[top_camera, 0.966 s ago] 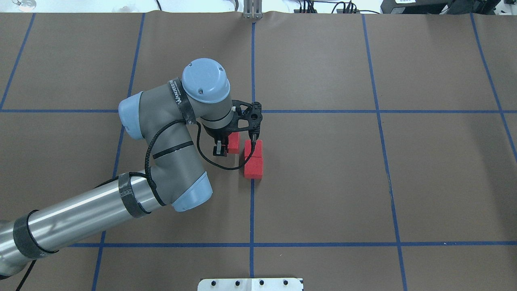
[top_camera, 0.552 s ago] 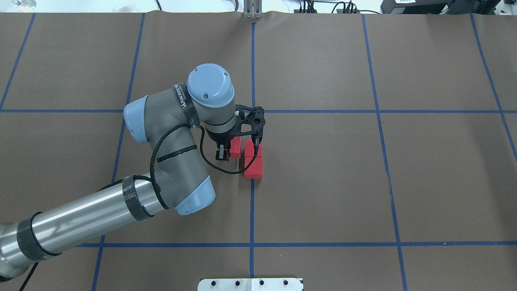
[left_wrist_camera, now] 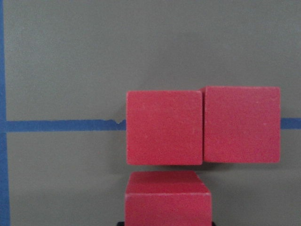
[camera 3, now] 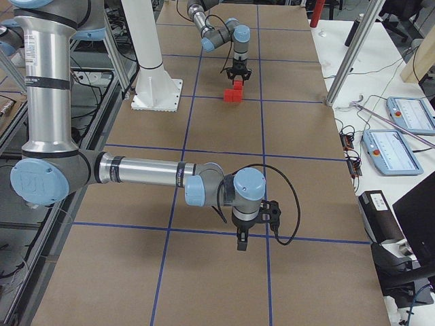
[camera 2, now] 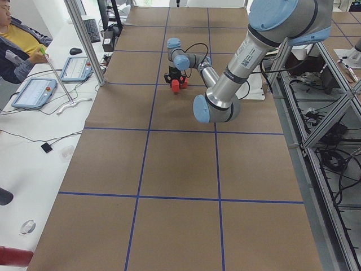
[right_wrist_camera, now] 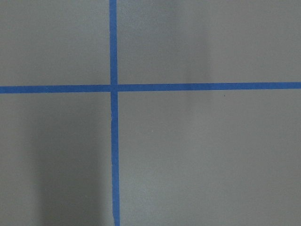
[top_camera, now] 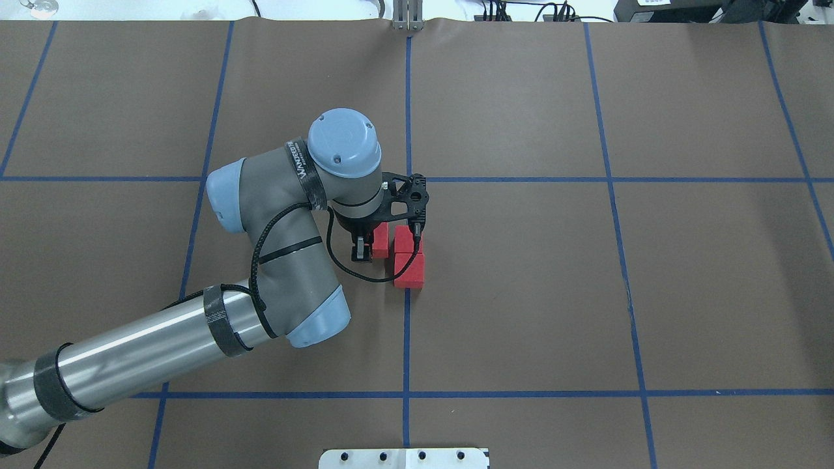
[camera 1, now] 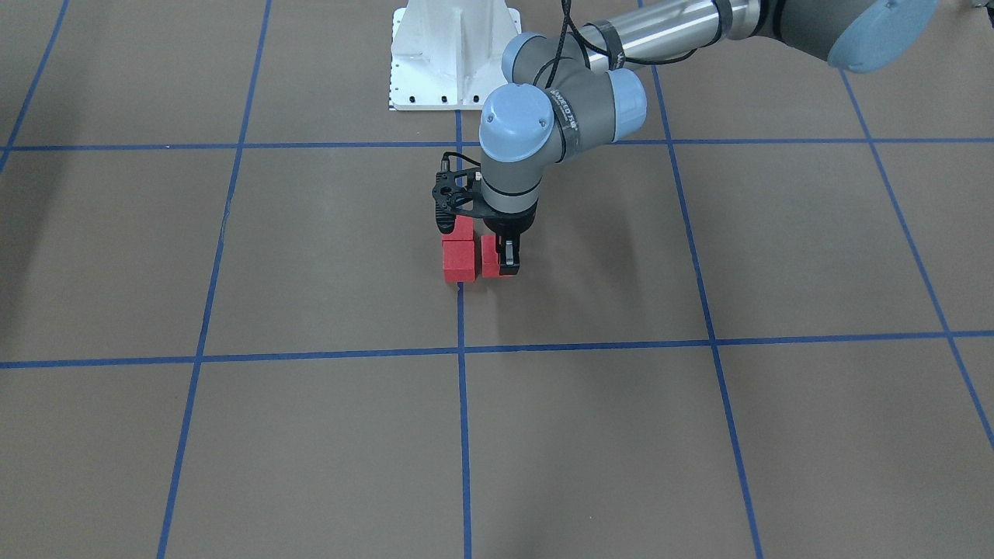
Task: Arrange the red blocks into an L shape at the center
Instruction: 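Lower the cube beside the far end of the row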
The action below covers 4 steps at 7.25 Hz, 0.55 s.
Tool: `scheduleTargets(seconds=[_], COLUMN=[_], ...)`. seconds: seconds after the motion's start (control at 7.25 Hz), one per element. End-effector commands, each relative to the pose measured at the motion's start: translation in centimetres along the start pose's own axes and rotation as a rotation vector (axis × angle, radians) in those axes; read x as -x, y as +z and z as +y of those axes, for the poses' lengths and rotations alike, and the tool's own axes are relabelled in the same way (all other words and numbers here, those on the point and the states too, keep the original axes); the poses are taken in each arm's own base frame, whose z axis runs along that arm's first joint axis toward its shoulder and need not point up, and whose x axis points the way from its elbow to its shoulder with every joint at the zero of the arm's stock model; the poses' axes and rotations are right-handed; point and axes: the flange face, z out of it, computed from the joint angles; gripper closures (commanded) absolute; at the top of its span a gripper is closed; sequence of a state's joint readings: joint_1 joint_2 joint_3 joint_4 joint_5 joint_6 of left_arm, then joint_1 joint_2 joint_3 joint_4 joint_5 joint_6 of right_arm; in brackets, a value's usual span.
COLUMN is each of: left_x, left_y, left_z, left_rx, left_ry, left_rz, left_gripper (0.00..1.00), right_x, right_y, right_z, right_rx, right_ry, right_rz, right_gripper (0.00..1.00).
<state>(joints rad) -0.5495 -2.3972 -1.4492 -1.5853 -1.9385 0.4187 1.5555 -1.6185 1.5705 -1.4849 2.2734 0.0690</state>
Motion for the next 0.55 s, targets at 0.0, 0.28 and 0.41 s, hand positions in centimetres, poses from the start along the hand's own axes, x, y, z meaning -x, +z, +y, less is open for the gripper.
scheduleTargets(seconds=[0.0, 0.28, 0.41], left_x=[-0.04, 0.00, 0.00], left_y=[-0.11, 0.01, 0.01], left_z=[-0.40, -0.36, -0.36], left_rx=[-0.005, -0.004, -0.004], left_ry=[0.002, 0.002, 0.002], left_rz=[-0.001, 0.000, 0.000], left_gripper=[0.96, 0.90, 0.89], right_x=[0.01, 0.06, 0.16], right_y=[-0.01, -0.07, -0.18], right_z=[-0.07, -0.09, -0.11], right_rx=[0.000, -0.001, -0.004], right_ry=[0.000, 0.000, -0.003], right_rz=[0.000, 0.000, 0.000], right_gripper=[0.01, 0.01, 0.01])
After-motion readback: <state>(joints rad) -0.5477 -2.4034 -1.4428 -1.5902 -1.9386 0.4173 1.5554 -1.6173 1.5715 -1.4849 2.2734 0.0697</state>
